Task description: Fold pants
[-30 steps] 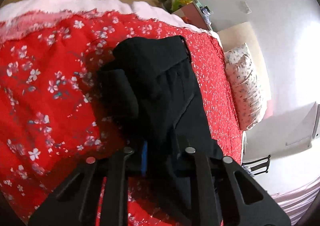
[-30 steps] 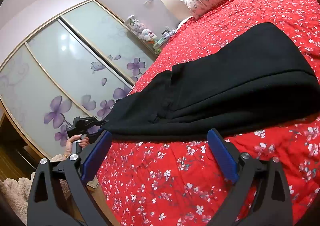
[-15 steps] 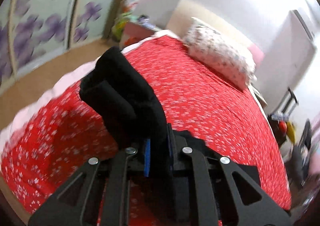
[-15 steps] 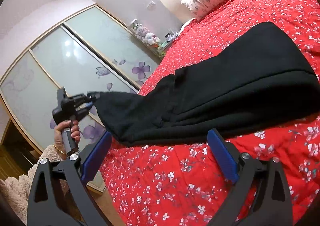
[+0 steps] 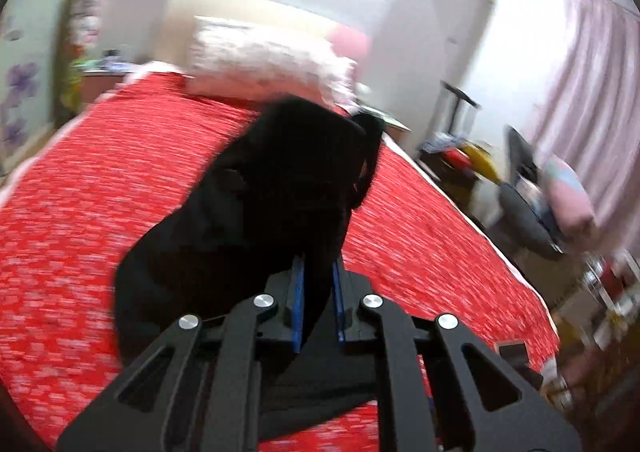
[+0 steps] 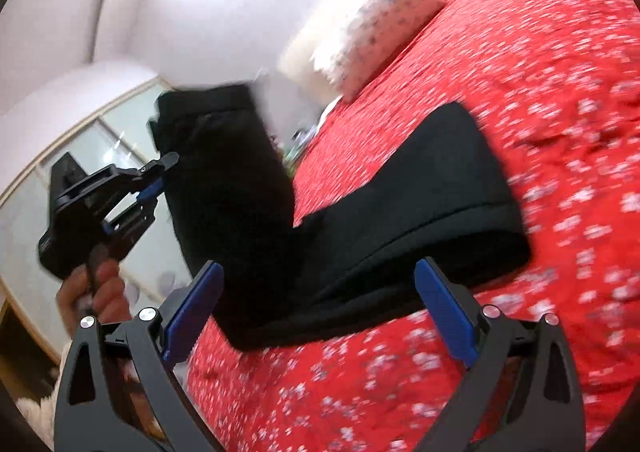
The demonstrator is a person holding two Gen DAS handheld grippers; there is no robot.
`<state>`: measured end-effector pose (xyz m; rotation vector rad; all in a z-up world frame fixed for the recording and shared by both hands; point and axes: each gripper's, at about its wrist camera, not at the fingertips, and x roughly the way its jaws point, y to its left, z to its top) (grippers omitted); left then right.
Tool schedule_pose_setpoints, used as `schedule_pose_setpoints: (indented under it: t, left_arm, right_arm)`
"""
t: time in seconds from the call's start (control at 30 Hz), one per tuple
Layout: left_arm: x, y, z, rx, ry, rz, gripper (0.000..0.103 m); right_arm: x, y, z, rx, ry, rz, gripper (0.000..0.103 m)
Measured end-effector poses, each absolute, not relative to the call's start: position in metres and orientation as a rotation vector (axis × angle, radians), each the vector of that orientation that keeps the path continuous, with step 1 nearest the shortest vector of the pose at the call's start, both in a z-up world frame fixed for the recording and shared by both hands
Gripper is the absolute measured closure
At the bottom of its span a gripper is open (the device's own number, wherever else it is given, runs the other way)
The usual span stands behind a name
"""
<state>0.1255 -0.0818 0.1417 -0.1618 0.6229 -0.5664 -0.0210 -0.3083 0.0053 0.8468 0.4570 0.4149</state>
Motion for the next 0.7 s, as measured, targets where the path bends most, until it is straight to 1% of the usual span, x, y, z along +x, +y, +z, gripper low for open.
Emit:
schedule_pose_setpoints:
  t: [0.07,0.13,0.17,0.2,0.27,0.47,0.53,0.6,0.63,0.7]
  left_arm:
    - [0.125,-0.117,0.113,-0.132,0.696,-0.622,0.093]
    - [0.129,-0.155,0.060,-0.087,0.854,-0.646,0.093]
    - [0.129,-0.160,0.044,-0.089,0.899,-0.648,0.094]
    - [0.127,-0.162,0.028,-0.112,0.918,-0.646,0.094]
    - [0.120,-0.164,0.026,-0.097,0.893,-0.642,0.094]
    - [0.109,-0.164,0.046,-0.073,0.823,-0.642,0.094]
    - [0.106,-0.164,0.038,-0.056,0.850,-0.651,0.094]
    - [0.105,-0.163,0.019,-0.057,0.908,-0.665,0.094]
    - [0.101,-0.164,0.009,-0.024,0.909,-0.667,0.094]
    - [0.094,-0.164,0.008,0.012,0.863,-0.664,0.093]
  right_arm:
    - [-0.025,-0.316,0.005,0.853,0.436,0.359,0.005]
    - [-0.029,-0.321,0.004,0.859,0.425,0.310,0.005]
    - [-0.030,-0.324,0.003,0.863,0.421,0.282,0.009]
    - [-0.032,-0.328,0.002,0.862,0.431,0.231,0.009]
    - [-0.034,-0.336,-0.003,0.911,0.413,0.226,0.009]
    - [-0.044,-0.349,-0.002,0.915,0.370,0.120,0.009]
    - [-0.048,-0.357,-0.002,0.927,0.350,0.075,0.009]
    - [-0.052,-0.366,-0.003,0.940,0.328,0.021,0.009]
    - [-0.055,-0.370,-0.003,0.945,0.318,-0.001,0.009]
    - [-0.057,-0.375,-0.005,0.946,0.311,-0.015,0.009]
